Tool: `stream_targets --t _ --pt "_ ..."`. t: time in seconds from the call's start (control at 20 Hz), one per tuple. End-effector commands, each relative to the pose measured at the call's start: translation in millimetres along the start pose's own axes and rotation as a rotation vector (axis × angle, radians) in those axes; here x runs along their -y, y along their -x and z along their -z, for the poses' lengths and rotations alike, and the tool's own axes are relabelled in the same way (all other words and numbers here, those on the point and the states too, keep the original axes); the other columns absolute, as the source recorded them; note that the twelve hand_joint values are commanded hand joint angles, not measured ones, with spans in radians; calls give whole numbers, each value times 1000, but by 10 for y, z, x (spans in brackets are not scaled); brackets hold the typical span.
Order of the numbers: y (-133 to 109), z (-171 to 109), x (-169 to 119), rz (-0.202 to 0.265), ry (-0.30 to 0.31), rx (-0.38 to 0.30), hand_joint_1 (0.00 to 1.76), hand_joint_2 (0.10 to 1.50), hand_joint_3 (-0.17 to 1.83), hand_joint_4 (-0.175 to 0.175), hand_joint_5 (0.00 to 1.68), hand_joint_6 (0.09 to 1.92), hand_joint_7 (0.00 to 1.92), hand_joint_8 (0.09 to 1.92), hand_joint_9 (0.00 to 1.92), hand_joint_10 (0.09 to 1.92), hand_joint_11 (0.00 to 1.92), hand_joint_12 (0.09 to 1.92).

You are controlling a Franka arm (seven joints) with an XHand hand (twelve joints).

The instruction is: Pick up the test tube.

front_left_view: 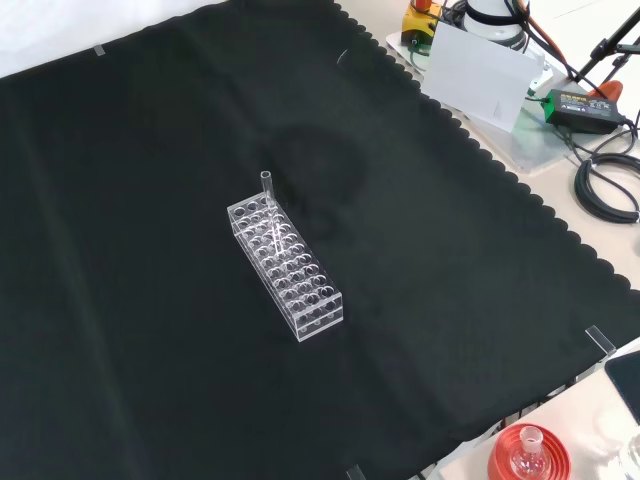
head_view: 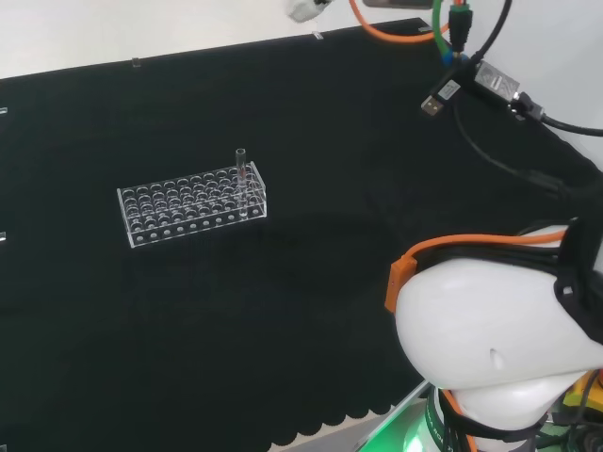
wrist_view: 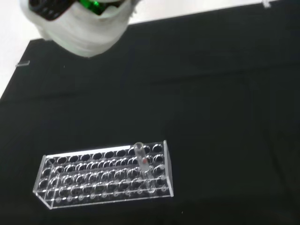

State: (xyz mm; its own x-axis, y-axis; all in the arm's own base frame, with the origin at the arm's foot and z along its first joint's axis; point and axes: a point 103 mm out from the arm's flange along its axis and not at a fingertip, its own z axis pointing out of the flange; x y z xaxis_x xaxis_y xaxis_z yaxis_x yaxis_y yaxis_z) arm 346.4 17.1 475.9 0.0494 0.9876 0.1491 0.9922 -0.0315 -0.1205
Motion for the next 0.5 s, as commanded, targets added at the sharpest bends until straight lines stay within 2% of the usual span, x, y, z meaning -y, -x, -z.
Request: stream_targets --t 0.05,0.25,0.5 --pt "-121 -378 -301 41 -62 -29 913 700 502 -30 383 87 316 797 227 922 0 1420" --pt "-176 -614 -484 45 -102 -64 857 726 517 -17 503 119 369 783 251 913 0 1428" --pt "-284 -920 -688 53 -157 -75 843 745 488 2 447 682 378 783 263 911 0 1433"
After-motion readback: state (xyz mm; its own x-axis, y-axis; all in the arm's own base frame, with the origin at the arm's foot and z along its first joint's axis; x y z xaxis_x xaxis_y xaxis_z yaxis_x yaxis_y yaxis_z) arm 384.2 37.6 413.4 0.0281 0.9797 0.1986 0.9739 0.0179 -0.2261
